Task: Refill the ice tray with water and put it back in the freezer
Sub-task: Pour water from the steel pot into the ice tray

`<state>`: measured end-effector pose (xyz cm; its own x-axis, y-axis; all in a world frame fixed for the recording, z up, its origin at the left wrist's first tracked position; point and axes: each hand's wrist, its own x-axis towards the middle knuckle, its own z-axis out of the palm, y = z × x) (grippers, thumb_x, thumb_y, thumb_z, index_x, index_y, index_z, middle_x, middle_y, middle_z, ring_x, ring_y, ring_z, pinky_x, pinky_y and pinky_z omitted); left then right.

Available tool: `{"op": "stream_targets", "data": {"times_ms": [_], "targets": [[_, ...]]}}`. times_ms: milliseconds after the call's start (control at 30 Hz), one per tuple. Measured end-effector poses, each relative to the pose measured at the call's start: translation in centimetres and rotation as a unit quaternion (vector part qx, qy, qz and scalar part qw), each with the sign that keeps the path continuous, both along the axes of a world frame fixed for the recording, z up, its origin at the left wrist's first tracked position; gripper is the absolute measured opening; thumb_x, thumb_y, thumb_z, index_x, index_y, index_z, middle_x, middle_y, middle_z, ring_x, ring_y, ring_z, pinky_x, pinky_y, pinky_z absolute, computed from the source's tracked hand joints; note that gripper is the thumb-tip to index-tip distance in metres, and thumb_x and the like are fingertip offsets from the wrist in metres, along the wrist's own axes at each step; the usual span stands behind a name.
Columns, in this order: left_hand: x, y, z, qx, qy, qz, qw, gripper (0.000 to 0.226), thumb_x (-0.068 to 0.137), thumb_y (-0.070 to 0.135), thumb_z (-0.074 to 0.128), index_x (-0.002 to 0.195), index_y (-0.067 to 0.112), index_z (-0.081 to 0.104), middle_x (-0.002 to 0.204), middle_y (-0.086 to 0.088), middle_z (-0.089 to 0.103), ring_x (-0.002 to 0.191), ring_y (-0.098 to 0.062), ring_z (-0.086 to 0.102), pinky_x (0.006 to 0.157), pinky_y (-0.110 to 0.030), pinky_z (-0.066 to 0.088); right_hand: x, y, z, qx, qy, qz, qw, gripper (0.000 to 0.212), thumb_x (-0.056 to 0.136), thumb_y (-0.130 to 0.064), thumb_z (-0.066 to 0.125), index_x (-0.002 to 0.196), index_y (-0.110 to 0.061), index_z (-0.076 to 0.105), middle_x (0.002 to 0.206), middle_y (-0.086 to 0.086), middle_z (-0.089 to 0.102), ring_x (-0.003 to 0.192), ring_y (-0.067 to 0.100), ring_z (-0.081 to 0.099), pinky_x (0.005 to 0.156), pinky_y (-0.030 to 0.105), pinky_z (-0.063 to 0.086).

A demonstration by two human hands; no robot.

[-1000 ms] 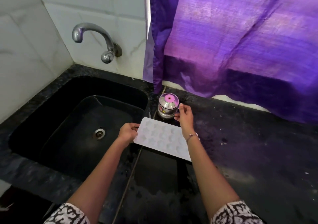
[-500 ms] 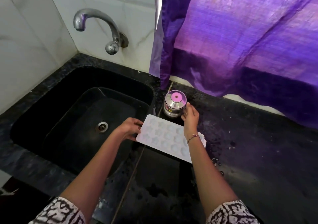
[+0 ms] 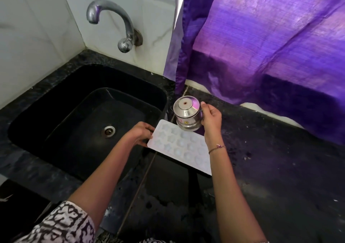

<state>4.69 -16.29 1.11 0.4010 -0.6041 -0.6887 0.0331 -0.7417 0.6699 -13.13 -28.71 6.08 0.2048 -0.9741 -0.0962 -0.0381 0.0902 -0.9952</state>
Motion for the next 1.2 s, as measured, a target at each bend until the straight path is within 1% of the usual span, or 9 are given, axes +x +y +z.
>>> {"op": "stream_targets", "data": {"times_ms": [133, 267, 467, 533, 633, 733, 867, 1000, 1200], "targets": [[-0.2, 0.2, 0.5, -0.003, 0.003, 0.002, 1.000, 0.036, 0.087, -0.014, 0.050, 0.117, 0.004, 0.060, 0.106, -0.015, 0.060, 0.101, -0.029, 0.060, 0.061, -0.038, 0.054, -0.7, 1.2, -0.1, -0.024, 0.097, -0.002, 0.995, 0.044, 0.089, -0.031, 0.059, 0.051, -0.022, 0.038, 0.051, -0.004, 0.035, 0.057, 0.014, 0.032, 0.059, 0.031, 0.028], [-0.4, 0.3, 0.9, -0.004, -0.005, 0.004, 1.000, 0.034, 0.087, -0.014, 0.051, 0.114, 0.005, 0.062, 0.109, -0.016, 0.060, 0.106, -0.032, 0.059, 0.062, -0.038, 0.053, -1.1, 1.9, 0.7, -0.062, 0.200, 0.000, 0.978, 0.043, 0.091, -0.036, 0.056, 0.055, -0.018, 0.040, 0.051, -0.005, 0.040, 0.053, 0.010, 0.036, 0.057, 0.031, 0.030], [-0.6, 0.4, 1.2, -0.005, -0.002, 0.013, 1.000, 0.033, 0.087, -0.013, 0.051, 0.113, 0.005, 0.062, 0.108, -0.016, 0.060, 0.106, -0.030, 0.059, 0.060, -0.037, 0.053, -1.1, 2.4, 1.8, -0.107, 0.264, 0.002, 0.959, 0.040, 0.092, -0.035, 0.053, 0.059, -0.014, 0.042, 0.054, 0.001, 0.041, 0.054, 0.014, 0.037, 0.056, 0.032, 0.030], [-0.6, 0.5, 1.2, -0.006, 0.000, 0.013, 1.000, 0.034, 0.087, -0.013, 0.050, 0.115, 0.004, 0.061, 0.110, -0.016, 0.060, 0.103, -0.028, 0.059, 0.060, -0.037, 0.052, -1.1, 2.4, 2.1, -0.112, 0.270, 0.005, 0.956, 0.040, 0.092, -0.035, 0.053, 0.059, -0.015, 0.041, 0.056, 0.003, 0.041, 0.055, 0.014, 0.036, 0.055, 0.032, 0.029], [-0.6, 0.5, 1.3, -0.006, 0.004, 0.014, 1.000, 0.035, 0.087, -0.013, 0.051, 0.115, 0.004, 0.062, 0.111, -0.017, 0.060, 0.107, -0.029, 0.058, 0.058, -0.036, 0.053, -1.1, 2.5, 2.3, -0.111, 0.272, 0.009, 0.956, 0.041, 0.092, -0.034, 0.053, 0.058, -0.016, 0.039, 0.054, 0.000, 0.040, 0.054, 0.013, 0.036, 0.054, 0.032, 0.028], [-0.6, 0.5, 1.4, -0.007, 0.004, 0.013, 1.000, 0.034, 0.087, -0.013, 0.051, 0.115, 0.004, 0.062, 0.108, -0.015, 0.059, 0.101, -0.027, 0.057, 0.056, -0.035, 0.052, -1.2, 2.6, 2.2, -0.109, 0.267, 0.008, 0.957, 0.040, 0.092, -0.034, 0.053, 0.059, -0.015, 0.040, 0.056, 0.002, 0.040, 0.055, 0.014, 0.035, 0.055, 0.032, 0.028], [-0.5, 0.5, 1.1, -0.009, -0.001, 0.011, 1.000, 0.034, 0.087, -0.013, 0.051, 0.114, 0.003, 0.062, 0.105, -0.014, 0.058, 0.101, -0.027, 0.058, 0.068, -0.039, 0.054, -1.3, 2.5, 1.8, -0.106, 0.257, 0.002, 0.960, 0.042, 0.091, -0.033, 0.054, 0.057, -0.017, 0.036, 0.056, 0.003, 0.036, 0.057, 0.015, 0.033, 0.056, 0.032, 0.027], [-0.6, 0.5, 1.2, -0.011, 0.001, 0.011, 1.000, 0.033, 0.088, -0.013, 0.050, 0.116, 0.002, 0.060, 0.102, -0.013, 0.057, 0.097, -0.025, 0.056, 0.069, -0.039, 0.052, -1.4, 2.6, 1.3, -0.084, 0.237, -0.006, 0.968, 0.040, 0.091, -0.034, 0.055, 0.058, -0.016, 0.039, 0.057, 0.003, 0.037, 0.057, 0.014, 0.032, 0.058, 0.031, 0.027], [-0.7, 0.6, 1.5, -0.006, 0.000, 0.009, 1.000, 0.032, 0.087, -0.013, 0.051, 0.114, 0.003, 0.062, 0.105, -0.014, 0.059, 0.098, -0.026, 0.058, 0.053, -0.033, 0.051, -2.0, 2.4, 0.9, -0.026, 0.164, -0.019, 0.986, 0.038, 0.090, -0.030, 0.057, 0.057, -0.019, 0.042, 0.057, 0.001, 0.039, 0.060, 0.015, 0.035, 0.061, 0.031, 0.029]]}}
